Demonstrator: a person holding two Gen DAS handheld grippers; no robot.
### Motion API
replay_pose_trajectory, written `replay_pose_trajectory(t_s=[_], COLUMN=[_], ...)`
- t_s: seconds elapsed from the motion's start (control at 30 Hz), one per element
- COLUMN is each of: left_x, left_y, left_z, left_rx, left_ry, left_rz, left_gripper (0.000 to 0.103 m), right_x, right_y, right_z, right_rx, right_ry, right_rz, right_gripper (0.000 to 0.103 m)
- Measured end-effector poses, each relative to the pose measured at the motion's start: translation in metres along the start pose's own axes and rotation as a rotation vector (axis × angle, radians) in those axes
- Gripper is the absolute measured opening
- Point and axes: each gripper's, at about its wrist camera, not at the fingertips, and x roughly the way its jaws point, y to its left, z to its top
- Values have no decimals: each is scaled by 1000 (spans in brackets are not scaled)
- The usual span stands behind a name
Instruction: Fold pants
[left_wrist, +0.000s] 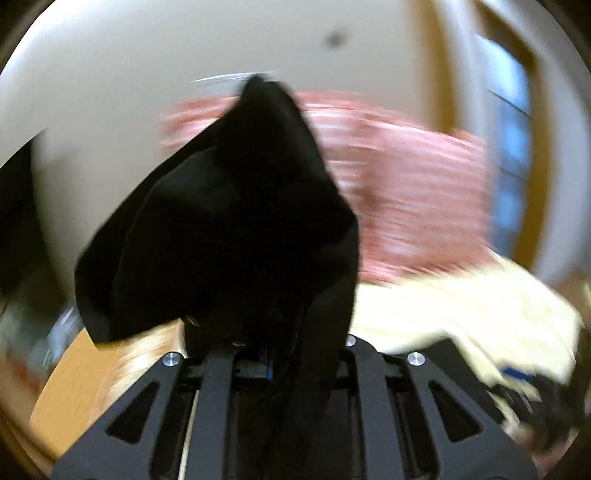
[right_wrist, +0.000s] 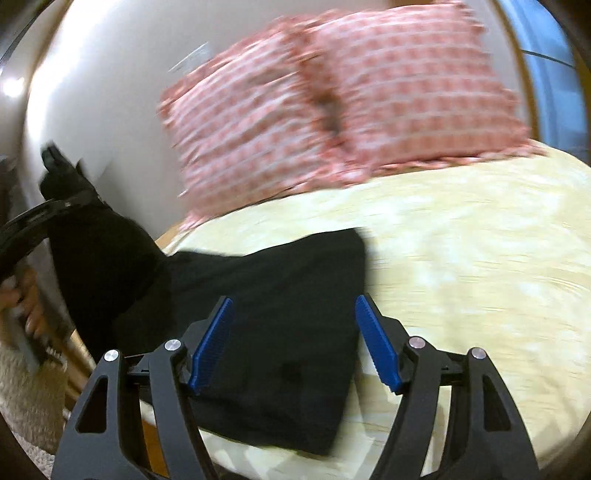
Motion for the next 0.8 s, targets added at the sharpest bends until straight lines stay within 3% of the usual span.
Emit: replay_pose_trajectory(t_s=[0.1,0.17,0.23,0.27,0.3,0.33,0.43,0.53,0.57,0.63,0.7,0.73,0.8], left_x=[15,29,43,45,41,39,37,29,29,34,38,33,21], left_y=[-90,-124,-140,-145,-149,-149,-133,-134,-135,-135,-135,-135,-124], left_z=[-38,-73,-103,-114,-121,-120,-103,-92,-95,-111,-122,-124,-116], left_rx=[241,359,409,427,466,475,380,398,412,400,386,389,343], left_ry=[93,192,315,340,314,302,298,248,255,328,368,351,339], left_rz=[-190,-241,-308,-308,-272,-263,-273,-206,-184,-208,-214,-208,-265], left_gripper=[14,14,14,15,15,14,14,14,14,15,22,24,35], right_x=[-15,-19,-23,-23,-21,-20,-18,-20,-21,-24,-28,-30,-33], right_y=[-32,-49,-61,-66,-69,-72,-72,-63,-60,-57,-52,-49,-36], right_z=[0,-2,-5,-6,-6,-6,-7,-7,-6,-2,3,8,15], right_rx=[62,98,121,129,137,142,147,116,107,103,96,87,54], right_ry=[-32,-38,-38,-35,-31,-30,-30,-53,-60,-83,-110,-124,-143], right_rz=[-87,-128,-155,-166,-172,-173,-159,-151,-149,-138,-118,-102,-46], right_gripper=[70,70,70,70,70,70,70,70,70,70,70,70,70])
